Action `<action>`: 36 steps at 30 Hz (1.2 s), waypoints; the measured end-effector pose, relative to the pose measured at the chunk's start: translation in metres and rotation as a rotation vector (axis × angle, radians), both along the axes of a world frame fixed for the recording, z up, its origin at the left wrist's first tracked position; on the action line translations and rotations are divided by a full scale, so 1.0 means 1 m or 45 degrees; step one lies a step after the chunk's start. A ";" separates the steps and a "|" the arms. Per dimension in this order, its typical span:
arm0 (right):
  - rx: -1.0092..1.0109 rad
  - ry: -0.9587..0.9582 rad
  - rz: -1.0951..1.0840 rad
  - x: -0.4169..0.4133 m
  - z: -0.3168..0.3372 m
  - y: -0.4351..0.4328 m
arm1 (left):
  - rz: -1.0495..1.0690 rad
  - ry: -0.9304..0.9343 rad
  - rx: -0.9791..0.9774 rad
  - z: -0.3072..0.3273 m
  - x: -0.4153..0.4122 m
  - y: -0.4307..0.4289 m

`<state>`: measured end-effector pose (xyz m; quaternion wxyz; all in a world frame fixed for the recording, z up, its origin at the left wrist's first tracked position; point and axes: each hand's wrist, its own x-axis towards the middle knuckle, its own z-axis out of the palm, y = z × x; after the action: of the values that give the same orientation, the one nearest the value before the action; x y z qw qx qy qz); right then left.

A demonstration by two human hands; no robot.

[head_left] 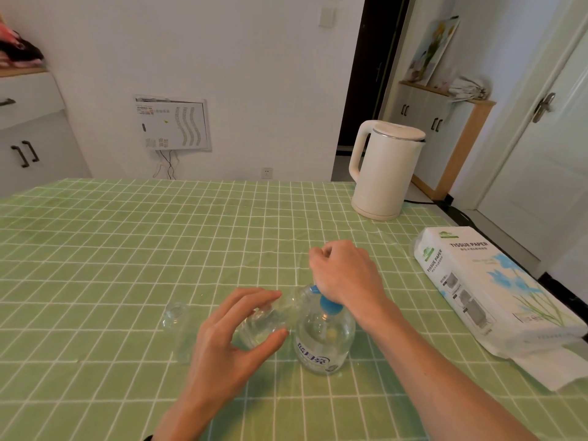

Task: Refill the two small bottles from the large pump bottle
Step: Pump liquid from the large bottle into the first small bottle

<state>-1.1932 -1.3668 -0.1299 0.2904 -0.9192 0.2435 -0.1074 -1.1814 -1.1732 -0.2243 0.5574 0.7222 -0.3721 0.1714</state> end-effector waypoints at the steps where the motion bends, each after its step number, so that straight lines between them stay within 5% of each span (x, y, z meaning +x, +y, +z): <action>1: -0.018 -0.017 -0.006 0.000 0.002 0.000 | 0.002 0.002 -0.001 0.000 0.000 0.000; 6: -0.127 -0.138 -0.026 -0.001 0.004 0.004 | 0.009 -0.013 -0.010 0.001 0.001 0.000; 36: 0.016 0.078 0.007 0.001 0.002 0.001 | 0.010 0.000 0.023 0.001 0.000 0.000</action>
<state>-1.1922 -1.3663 -0.1284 0.2890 -0.9208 0.2504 -0.0766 -1.1809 -1.1727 -0.2231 0.5501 0.7287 -0.3707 0.1702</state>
